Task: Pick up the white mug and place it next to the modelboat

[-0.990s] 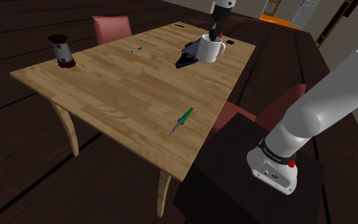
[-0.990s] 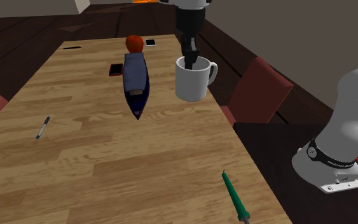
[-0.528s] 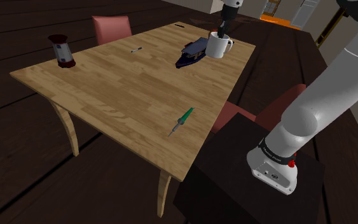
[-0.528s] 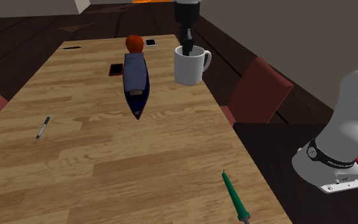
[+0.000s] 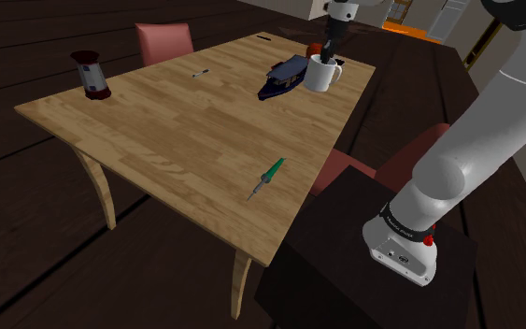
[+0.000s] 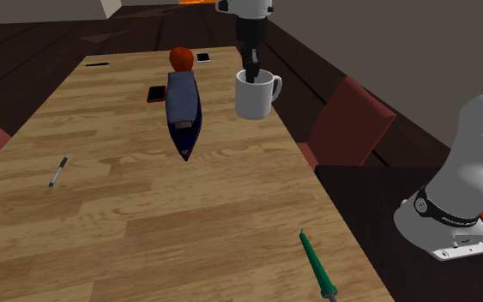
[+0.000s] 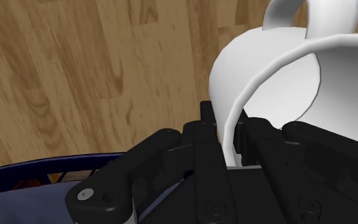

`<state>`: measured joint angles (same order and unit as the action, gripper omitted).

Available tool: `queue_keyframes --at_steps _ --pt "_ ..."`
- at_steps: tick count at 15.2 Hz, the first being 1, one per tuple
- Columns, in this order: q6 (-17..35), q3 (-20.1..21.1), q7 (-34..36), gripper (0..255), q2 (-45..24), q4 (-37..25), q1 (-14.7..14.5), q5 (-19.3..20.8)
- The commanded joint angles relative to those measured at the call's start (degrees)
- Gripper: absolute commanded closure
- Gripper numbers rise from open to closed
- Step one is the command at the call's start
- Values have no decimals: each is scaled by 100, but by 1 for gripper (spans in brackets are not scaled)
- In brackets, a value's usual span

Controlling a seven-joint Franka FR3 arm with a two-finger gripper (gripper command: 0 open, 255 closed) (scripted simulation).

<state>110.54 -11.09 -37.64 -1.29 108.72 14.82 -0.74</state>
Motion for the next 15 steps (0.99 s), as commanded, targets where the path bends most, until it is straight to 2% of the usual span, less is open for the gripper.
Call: queue_keyframes --at_steps 1,15 --pt "164 -4 -13 255 -29 130 4 -8" --pt "1192 -4 -78 255 -363 833 15 -92"
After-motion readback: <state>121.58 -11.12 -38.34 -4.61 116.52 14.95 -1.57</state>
